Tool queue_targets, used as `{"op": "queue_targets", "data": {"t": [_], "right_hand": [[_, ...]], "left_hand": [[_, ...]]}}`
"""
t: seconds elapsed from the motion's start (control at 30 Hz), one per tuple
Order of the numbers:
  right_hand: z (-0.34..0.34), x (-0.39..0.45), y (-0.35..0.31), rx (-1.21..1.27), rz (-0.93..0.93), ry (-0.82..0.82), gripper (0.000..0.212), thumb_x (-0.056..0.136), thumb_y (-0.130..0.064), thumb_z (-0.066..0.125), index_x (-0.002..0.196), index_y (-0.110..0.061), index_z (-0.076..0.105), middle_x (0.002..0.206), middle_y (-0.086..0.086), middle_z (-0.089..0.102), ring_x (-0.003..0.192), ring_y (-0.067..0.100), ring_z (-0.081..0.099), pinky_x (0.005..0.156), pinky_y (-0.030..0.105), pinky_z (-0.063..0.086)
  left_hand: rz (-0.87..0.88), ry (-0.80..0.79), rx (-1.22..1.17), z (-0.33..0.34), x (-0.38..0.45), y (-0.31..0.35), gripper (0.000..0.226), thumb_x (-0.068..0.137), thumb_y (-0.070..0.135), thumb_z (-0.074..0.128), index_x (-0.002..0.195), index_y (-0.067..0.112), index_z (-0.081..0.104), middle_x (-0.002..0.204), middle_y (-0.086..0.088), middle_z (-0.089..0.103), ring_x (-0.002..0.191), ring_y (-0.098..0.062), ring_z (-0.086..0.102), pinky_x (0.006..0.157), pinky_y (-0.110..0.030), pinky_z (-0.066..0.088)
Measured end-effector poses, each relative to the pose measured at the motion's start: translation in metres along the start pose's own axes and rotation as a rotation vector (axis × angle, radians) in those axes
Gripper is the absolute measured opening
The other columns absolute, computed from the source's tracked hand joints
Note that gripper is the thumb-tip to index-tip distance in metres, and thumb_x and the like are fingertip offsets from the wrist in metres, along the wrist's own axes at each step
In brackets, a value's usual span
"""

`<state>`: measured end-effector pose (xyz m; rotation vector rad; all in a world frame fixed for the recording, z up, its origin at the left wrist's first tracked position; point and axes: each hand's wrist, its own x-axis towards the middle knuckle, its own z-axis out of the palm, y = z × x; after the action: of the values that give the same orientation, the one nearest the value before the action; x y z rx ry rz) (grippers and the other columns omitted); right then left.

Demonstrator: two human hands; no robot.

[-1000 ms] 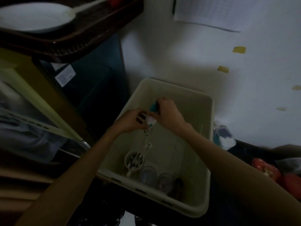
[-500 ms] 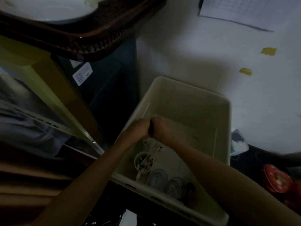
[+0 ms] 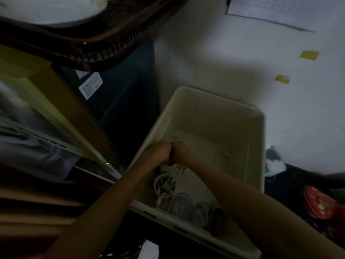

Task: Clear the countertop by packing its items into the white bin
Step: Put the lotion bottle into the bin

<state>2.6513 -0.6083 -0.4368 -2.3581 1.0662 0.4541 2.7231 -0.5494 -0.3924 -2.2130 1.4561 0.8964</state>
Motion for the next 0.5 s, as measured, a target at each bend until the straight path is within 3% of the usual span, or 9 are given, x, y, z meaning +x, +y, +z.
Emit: {"op": "queue_targets", "data": {"t": [0.07, 0.13, 0.2, 0.3, 0.4, 0.5], "right_hand": [[0.0, -0.003, 0.003, 0.099, 0.006, 0.001, 0.027, 0.079, -0.018, 0.079, 0.097, 0.002, 0.072, 0.065, 0.004, 0.061, 0.053, 0.007, 0.054, 0.048, 0.014, 0.039], [0.001, -0.003, 0.009, 0.093, 0.005, 0.023, 0.03, 0.078, -0.023, 0.08, 0.096, 0.0, 0.073, 0.065, 0.002, 0.062, 0.052, 0.005, 0.054, 0.05, 0.017, 0.037], [-0.004, -0.004, 0.012, 0.066, -0.031, 0.019, 0.036, 0.078, -0.029, 0.079, 0.105, -0.005, 0.073, 0.085, 0.006, 0.071, 0.073, 0.014, 0.067, 0.063, 0.02, 0.041], [-0.015, -0.012, 0.02, 0.041, -0.069, 0.033, 0.04, 0.082, -0.028, 0.075, 0.118, -0.011, 0.068, 0.117, 0.007, 0.068, 0.107, 0.022, 0.064, 0.081, 0.027, 0.045], [-0.037, -0.037, 0.027, 0.097, -0.106, 0.101, 0.031, 0.088, -0.016, 0.066, 0.119, -0.013, 0.066, 0.12, 0.006, 0.066, 0.11, 0.023, 0.062, 0.083, 0.027, 0.046], [-0.061, -0.084, 0.043, 0.276, -0.157, 0.274, 0.028, 0.084, -0.004, 0.064, 0.111, -0.01, 0.069, 0.104, 0.007, 0.072, 0.093, 0.019, 0.068, 0.085, 0.029, 0.054]], "left_hand": [[0.002, 0.066, -0.102, 0.002, -0.001, -0.002, 0.041, 0.097, 0.022, 0.054, 0.136, 0.008, 0.05, 0.14, -0.013, 0.05, 0.128, -0.026, 0.05, 0.104, -0.031, 0.038], [0.055, 0.093, -0.171, 0.0, 0.0, -0.003, 0.037, 0.095, 0.018, 0.056, 0.13, 0.007, 0.055, 0.134, -0.014, 0.056, 0.121, -0.029, 0.055, 0.097, -0.033, 0.043], [0.06, 0.076, -0.156, -0.003, -0.007, -0.005, 0.035, 0.097, 0.017, 0.052, 0.13, 0.007, 0.054, 0.134, -0.014, 0.055, 0.12, -0.029, 0.055, 0.092, -0.032, 0.042], [0.049, 0.112, -0.12, -0.004, -0.014, -0.001, 0.035, 0.098, 0.017, 0.049, 0.132, 0.007, 0.051, 0.134, -0.013, 0.053, 0.119, -0.028, 0.055, 0.087, -0.03, 0.04], [0.068, 0.168, -0.123, -0.006, -0.024, -0.003, 0.035, 0.095, 0.016, 0.055, 0.128, 0.008, 0.053, 0.13, -0.012, 0.056, 0.112, -0.028, 0.057, 0.092, -0.034, 0.044], [0.12, 0.255, -0.214, -0.015, -0.042, 0.004, 0.039, 0.089, 0.014, 0.063, 0.127, 0.014, 0.056, 0.123, -0.009, 0.061, 0.107, -0.024, 0.059, 0.093, -0.036, 0.048]]}}
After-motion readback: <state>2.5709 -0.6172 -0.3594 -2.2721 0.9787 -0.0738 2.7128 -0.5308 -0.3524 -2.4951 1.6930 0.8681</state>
